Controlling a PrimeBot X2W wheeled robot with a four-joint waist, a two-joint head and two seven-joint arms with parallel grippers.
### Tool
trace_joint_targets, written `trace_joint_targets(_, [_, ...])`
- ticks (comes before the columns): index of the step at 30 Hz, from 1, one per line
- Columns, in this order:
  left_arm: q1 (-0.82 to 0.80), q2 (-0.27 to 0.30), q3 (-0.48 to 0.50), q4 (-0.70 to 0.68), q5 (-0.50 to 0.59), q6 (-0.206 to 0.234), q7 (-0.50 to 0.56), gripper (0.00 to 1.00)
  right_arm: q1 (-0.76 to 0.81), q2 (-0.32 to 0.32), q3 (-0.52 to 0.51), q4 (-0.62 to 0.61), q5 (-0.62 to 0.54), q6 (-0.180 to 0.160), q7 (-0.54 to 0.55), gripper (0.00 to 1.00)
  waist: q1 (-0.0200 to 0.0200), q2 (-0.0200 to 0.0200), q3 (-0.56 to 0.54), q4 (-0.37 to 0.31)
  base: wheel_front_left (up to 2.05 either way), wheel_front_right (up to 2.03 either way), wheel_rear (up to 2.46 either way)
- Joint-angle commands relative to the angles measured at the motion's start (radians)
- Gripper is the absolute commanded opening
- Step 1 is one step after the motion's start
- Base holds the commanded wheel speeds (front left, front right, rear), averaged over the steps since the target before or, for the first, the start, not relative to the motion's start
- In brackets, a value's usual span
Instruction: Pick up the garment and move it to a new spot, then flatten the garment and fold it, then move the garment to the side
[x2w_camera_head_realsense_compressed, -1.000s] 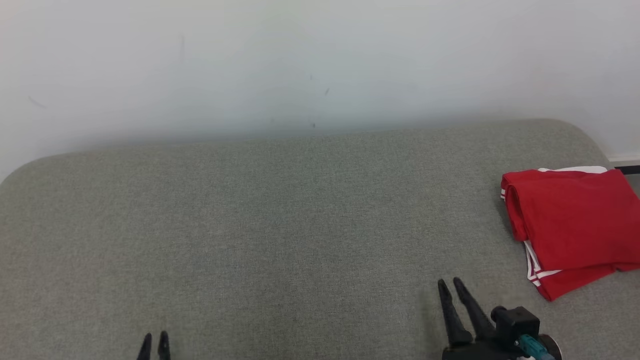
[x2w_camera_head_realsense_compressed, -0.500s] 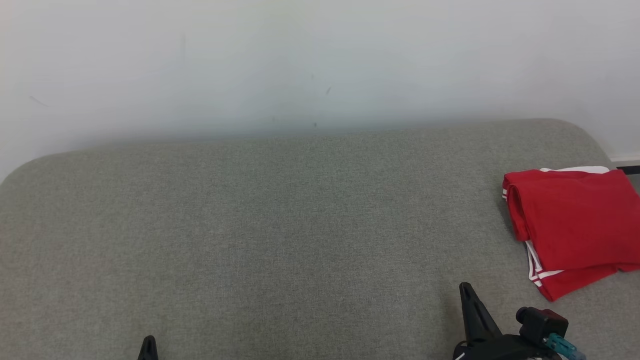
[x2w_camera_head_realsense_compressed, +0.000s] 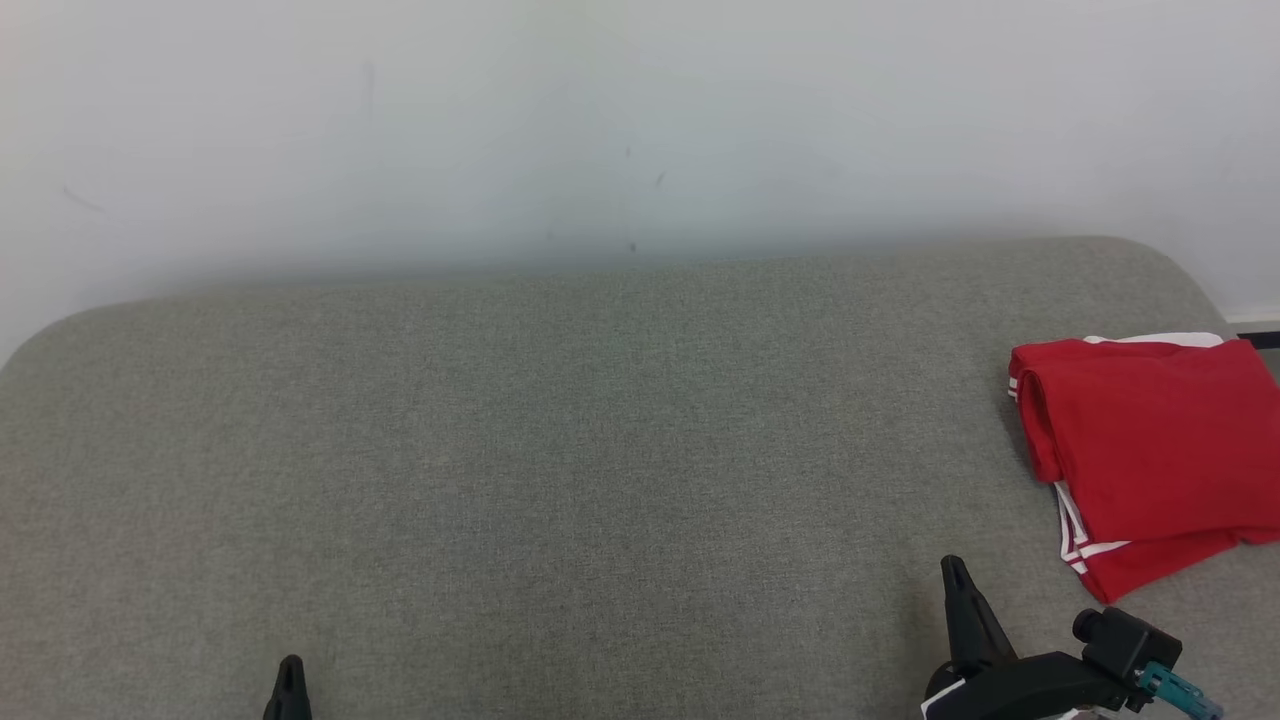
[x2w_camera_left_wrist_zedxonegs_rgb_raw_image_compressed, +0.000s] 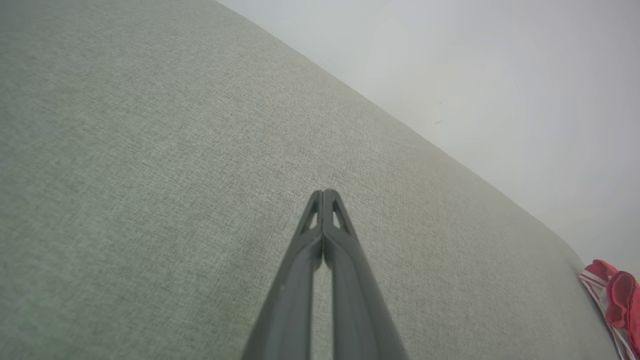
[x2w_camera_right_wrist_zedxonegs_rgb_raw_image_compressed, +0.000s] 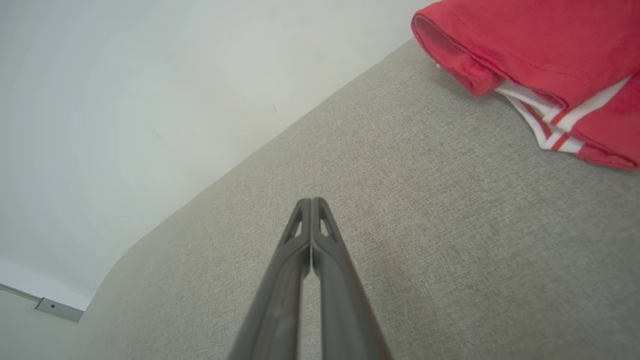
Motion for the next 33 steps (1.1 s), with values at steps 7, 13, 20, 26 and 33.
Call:
trace_joint_targets(7, [-0.04,0.004,0.008,-0.022,-0.118,-0.009,0.027,0.0,-0.021,0.001,-0.016,-0.032,0.116,-0.001,0.027,0.0,-0.0001,0.0,0.001,0.002,0.0,0.0,0.0])
trace_joint_targets(13, [-0.05,0.004,0.012,-0.025,-0.201,-0.012,0.047,0.0,-0.021,0.001,-0.026,-0.044,0.198,-0.001,0.048,0.0,-0.0001,0.0,0.002,0.003,0.0,0.0,0.0])
trace_joint_targets(20, [-0.062,0.004,0.015,-0.029,-0.292,-0.016,0.07,0.0,-0.022,0.001,-0.037,-0.057,0.289,-0.001,0.071,0.0,-0.0001,0.0,0.004,0.005,0.0,0.0,0.0])
trace_joint_targets(26, [-0.069,0.005,0.018,-0.032,-0.363,-0.018,0.089,0.0,-0.022,0.002,-0.046,-0.068,0.362,-0.001,0.09,0.0,-0.0001,0.0,0.005,0.007,0.0,0.0,0.0])
trace_joint_targets(33, [-0.08,0.005,0.021,-0.036,-0.443,-0.022,0.109,0.0,-0.023,0.002,-0.055,-0.079,0.44,-0.001,0.11,0.0,-0.0001,0.0,0.006,0.009,0.0,0.0,0.0])
